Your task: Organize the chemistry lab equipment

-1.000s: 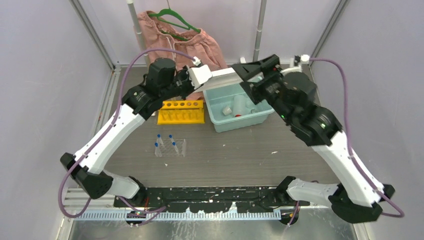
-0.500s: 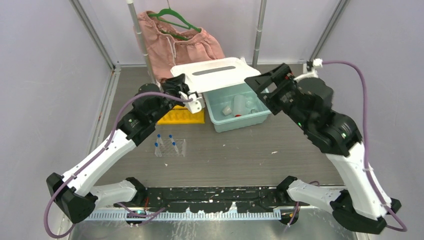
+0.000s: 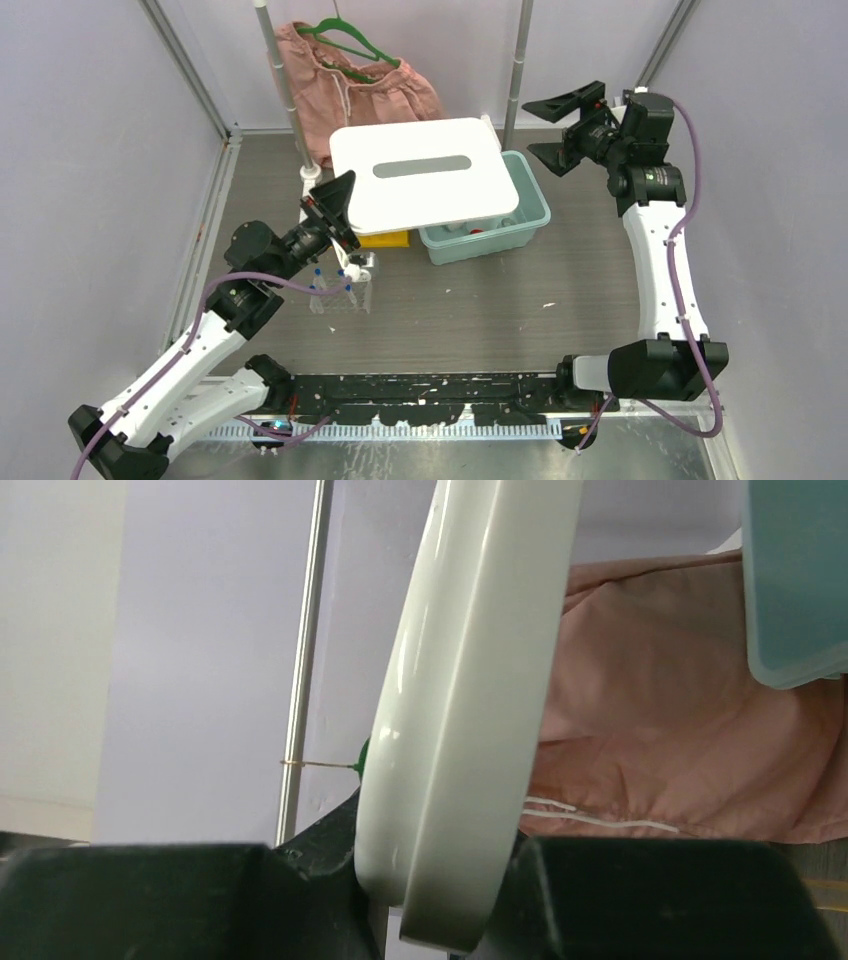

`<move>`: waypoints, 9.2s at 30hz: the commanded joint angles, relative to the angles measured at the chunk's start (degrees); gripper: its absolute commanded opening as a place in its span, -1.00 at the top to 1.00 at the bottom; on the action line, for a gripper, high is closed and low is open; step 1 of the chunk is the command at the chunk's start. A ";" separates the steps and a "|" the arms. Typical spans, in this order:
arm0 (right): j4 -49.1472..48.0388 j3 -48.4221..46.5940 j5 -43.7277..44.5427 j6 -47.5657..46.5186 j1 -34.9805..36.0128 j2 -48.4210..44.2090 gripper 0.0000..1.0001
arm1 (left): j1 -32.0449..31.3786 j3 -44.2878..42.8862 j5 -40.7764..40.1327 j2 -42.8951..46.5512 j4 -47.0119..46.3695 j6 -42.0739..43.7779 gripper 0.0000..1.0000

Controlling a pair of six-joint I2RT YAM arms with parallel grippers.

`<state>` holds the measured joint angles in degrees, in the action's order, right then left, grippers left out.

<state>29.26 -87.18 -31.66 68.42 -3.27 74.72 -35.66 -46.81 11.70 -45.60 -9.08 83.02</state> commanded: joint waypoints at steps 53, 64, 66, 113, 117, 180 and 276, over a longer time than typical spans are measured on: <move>-15.00 11.27 -16.53 -6.41 -5.86 9.30 0.86 | -3.36 -7.30 -2.24 -13.61 32.69 5.10 -0.99; -7.34 10.91 -13.16 -16.59 -5.87 14.65 0.49 | -3.36 -10.73 -5.91 -15.47 36.76 -1.31 -0.99; -4.96 10.52 -11.65 -18.84 -5.79 15.14 0.37 | -3.37 -10.91 -6.40 -15.63 36.90 -1.58 -0.99; 27.34 -17.33 24.08 -45.20 1.69 32.47 -0.24 | 0.88 -61.92 -4.59 -61.71 54.16 -57.65 -0.68; 27.39 -18.70 24.99 -46.05 2.45 33.85 -0.20 | 0.84 -58.31 -3.76 -60.97 51.35 -58.65 -0.69; 23.16 -15.72 40.12 -46.77 9.90 35.38 -0.19 | 0.39 -50.05 -10.34 -62.11 42.38 -61.95 -0.79; -85.31 67.52 57.76 -58.07 4.93 14.54 -1.00 | 36.17 25.36 -8.62 -43.17 -44.00 -84.69 -1.00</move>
<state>-54.65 -17.61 28.45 10.28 2.46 90.28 0.45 -20.47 4.51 -89.36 -50.94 -2.50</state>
